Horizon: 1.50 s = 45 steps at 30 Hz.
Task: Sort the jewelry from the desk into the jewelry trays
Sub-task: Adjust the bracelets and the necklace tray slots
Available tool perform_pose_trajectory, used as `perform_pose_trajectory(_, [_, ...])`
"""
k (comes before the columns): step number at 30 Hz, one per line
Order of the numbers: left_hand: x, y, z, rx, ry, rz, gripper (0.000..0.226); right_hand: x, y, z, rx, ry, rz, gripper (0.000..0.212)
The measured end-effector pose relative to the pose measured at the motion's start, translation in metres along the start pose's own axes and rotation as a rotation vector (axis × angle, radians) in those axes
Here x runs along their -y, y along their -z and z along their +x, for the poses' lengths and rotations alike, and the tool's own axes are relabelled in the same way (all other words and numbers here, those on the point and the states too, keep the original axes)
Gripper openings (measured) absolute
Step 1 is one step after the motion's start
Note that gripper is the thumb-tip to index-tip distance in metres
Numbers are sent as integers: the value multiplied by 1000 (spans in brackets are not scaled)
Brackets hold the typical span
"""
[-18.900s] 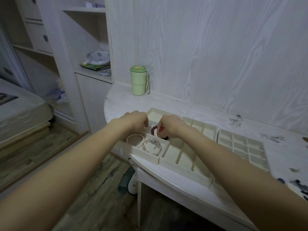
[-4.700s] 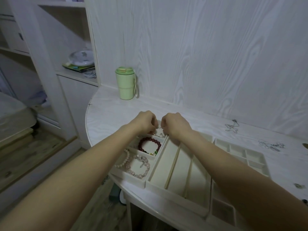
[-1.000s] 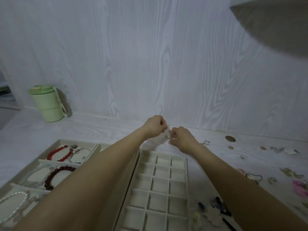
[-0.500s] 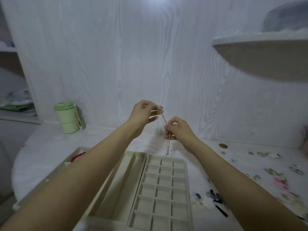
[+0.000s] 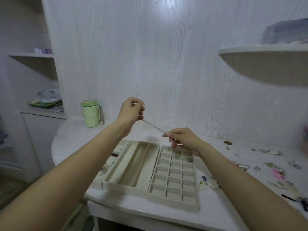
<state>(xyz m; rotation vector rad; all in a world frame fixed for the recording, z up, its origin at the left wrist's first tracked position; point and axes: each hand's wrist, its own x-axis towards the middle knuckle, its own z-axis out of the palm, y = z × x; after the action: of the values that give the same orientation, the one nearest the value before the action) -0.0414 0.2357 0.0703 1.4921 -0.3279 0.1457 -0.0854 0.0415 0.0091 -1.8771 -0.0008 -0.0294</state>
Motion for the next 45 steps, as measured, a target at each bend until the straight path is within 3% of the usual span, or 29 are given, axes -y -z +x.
perform_pose_trajectory(7, [15, 39, -25, 117, 7, 297, 24, 10, -38, -2, 3, -3, -43, 13])
perform_pose_trajectory(13, [19, 60, -36, 120, 7, 343, 19, 20, -60, 5, -90, 102, -104, 6])
perform_pose_trajectory(21, [22, 75, -40, 239, 233, 512, 19, 57, -87, 6, 8, 227, -81, 13])
perform_pose_trajectory(25, [19, 77, -38, 324, 150, 724, 30, 71, -100, 8, 81, 267, -21, 12])
perform_pose_trajectory(29, [18, 80, -44, 410, 183, 434, 20, 77, -108, 13, 30, 288, 38, 7])
perform_pose_trajectory(32, [21, 85, -39, 269, 142, 361, 6, 77, -106, 17, -76, 275, 68, 10])
perform_pose_trajectory(34, [19, 88, -37, 181, 152, 298, 10, 73, -103, 20, -136, 253, 78, 10])
perform_pose_trajectory(45, [27, 85, -50, 255, 242, 414, 11, 47, -110, 22, -162, 144, 5, 15])
